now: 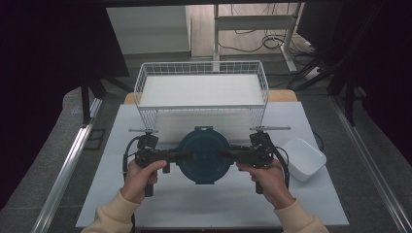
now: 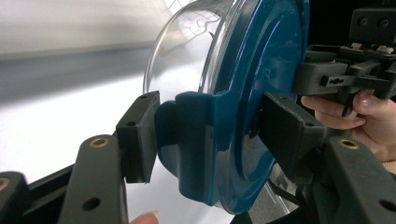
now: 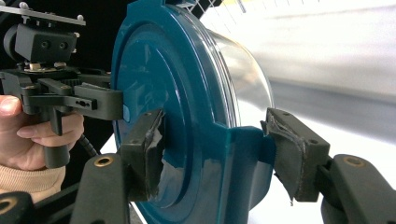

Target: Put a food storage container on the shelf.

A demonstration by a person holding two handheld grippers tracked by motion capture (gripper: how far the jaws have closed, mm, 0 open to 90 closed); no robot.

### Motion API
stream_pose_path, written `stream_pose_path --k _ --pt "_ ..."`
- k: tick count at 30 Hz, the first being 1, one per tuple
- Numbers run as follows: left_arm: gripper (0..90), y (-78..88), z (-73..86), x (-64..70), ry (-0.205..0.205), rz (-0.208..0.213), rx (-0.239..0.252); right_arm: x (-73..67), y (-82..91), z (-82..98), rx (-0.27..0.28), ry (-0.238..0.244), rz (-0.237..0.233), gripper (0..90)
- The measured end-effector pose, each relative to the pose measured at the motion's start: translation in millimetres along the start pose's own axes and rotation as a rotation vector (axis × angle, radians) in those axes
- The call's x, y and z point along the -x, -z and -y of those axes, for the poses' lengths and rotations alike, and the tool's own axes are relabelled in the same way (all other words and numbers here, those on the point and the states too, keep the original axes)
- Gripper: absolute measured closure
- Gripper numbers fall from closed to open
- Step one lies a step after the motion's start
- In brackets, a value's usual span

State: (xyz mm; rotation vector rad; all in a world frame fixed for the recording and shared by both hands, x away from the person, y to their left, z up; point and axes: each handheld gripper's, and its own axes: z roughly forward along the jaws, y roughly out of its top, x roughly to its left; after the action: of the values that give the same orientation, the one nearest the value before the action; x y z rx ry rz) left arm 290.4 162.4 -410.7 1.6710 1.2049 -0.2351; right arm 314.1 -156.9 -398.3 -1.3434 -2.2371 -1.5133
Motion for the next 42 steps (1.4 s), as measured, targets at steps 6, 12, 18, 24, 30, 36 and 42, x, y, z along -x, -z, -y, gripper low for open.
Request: stream_pose_path --k 6,12,18,24,30,36,42 --pt "40.0 6.4 -15.6 3.1 0.001 0.001 0.007 -6.5 1.3 -20.1 0.004 0.017 0.002 38.8" --pt "40.0 14.9 -36.2 10.9 -0.022 0.0 0.025 -13.2 5.7 -39.0 0.023 0.038 0.001 38.8" --pt "40.0 17.8 -45.9 14.8 -0.034 0.003 0.027 -17.1 10.0 -49.4 0.034 0.052 0.005 38.8" --pt "40.0 20.0 -54.3 19.4 -0.047 0.002 0.029 -18.5 13.3 -55.7 0.044 0.061 0.003 38.8" --pt "40.0 22.7 -62.8 23.4 -0.053 0.008 0.038 -22.8 18.1 -65.4 0.047 0.076 0.007 38.9" --pt "40.0 25.6 -76.3 27.7 -0.061 0.01 0.04 -25.6 22.0 -78.1 0.05 0.084 0.009 39.0" --pt "39.9 30.5 -90.3 31.3 -0.07 0.019 0.047 -30.0 26.3 -90.3 0.059 0.115 0.008 39.3"
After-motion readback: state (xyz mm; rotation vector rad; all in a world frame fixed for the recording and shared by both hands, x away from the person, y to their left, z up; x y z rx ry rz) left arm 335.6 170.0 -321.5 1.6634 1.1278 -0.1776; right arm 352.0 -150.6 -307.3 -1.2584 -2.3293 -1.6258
